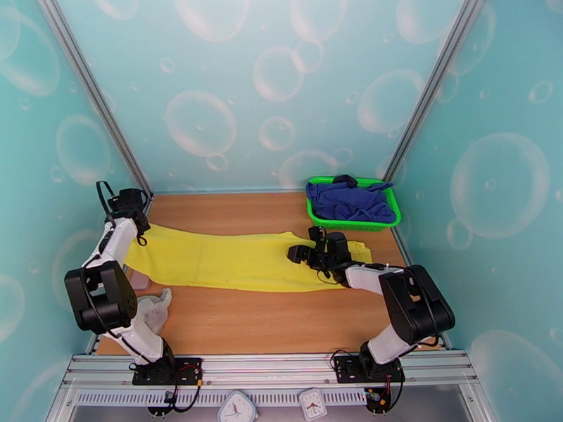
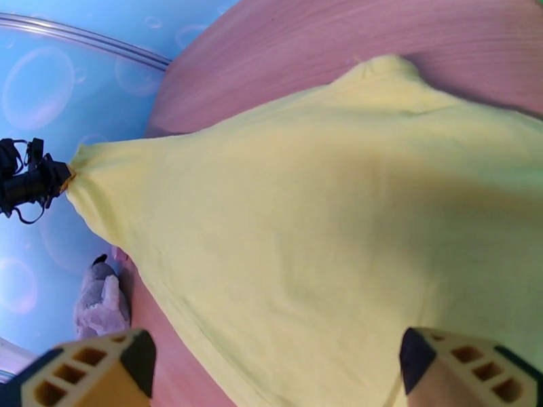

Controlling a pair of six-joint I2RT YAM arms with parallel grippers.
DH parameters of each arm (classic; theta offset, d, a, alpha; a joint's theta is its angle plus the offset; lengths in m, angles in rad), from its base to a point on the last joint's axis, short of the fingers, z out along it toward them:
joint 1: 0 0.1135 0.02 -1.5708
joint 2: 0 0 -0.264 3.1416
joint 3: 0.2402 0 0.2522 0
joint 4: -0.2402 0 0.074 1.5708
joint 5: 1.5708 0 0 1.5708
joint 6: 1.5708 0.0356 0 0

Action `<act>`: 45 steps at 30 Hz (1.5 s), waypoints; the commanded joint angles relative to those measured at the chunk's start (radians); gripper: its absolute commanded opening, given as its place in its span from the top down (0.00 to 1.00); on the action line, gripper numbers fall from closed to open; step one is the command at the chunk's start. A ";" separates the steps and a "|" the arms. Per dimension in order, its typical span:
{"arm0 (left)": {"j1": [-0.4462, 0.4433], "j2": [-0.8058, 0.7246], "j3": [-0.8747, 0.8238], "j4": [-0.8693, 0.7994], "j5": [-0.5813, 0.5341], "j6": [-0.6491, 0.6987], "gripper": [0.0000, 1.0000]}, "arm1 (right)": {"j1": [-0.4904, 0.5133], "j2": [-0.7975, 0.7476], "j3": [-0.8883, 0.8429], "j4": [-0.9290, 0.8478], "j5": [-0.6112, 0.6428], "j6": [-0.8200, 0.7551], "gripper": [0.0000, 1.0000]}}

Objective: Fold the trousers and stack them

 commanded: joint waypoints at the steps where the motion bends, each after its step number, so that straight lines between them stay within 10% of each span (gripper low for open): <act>1: -0.133 -0.103 -0.058 -0.022 0.113 -0.063 1.00 | 0.007 -0.029 -0.015 0.062 0.059 -0.032 0.01; 22: -0.715 -0.160 -0.254 0.261 0.272 -0.560 1.00 | -0.052 0.036 -0.025 -0.116 0.281 -0.021 0.01; 39: -0.856 0.039 -0.151 0.421 0.231 -0.677 1.00 | -0.051 0.074 -0.014 -0.095 0.234 -0.012 0.01; 45: -0.858 0.131 -0.139 0.440 0.280 -0.652 0.70 | -0.051 0.087 -0.011 -0.092 0.219 -0.012 0.01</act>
